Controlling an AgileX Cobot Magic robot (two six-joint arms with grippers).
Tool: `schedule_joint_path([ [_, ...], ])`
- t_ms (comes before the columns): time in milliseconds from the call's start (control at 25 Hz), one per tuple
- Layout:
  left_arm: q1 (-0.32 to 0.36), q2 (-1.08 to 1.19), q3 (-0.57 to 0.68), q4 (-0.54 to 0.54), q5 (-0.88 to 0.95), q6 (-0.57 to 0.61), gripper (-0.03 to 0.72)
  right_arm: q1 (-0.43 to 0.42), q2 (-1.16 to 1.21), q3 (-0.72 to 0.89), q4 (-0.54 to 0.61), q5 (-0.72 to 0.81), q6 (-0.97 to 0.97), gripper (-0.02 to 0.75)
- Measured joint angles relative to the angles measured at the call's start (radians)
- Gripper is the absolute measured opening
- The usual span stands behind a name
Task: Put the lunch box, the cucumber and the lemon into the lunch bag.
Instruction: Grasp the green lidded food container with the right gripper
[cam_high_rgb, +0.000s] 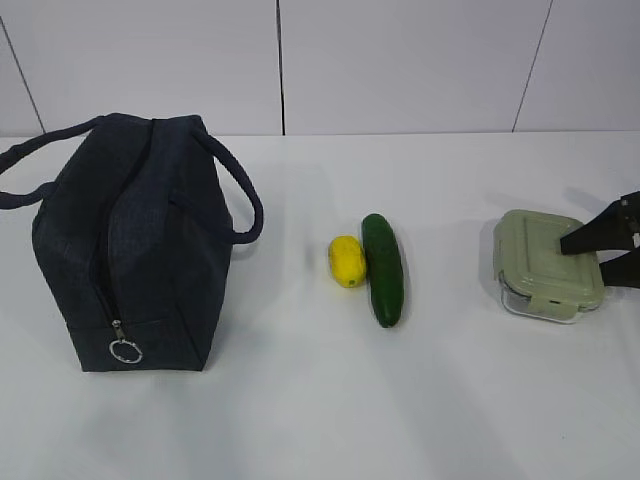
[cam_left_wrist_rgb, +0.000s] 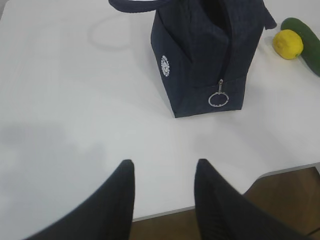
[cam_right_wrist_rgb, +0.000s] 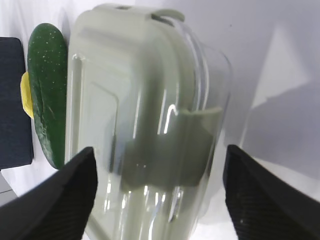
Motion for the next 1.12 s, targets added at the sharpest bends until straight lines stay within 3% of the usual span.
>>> schedule_joint_path([
  [280, 0.0, 0.0, 0.0, 0.0, 0.0, 0.0, 0.267, 0.0, 0.0, 0.0, 0.0, 0.0, -0.002, 0.536],
  [1120, 0.0, 0.0, 0.0, 0.0, 0.0, 0.0, 0.263, 0.0, 0.0, 0.0, 0.004, 0.0, 0.008, 0.529],
])
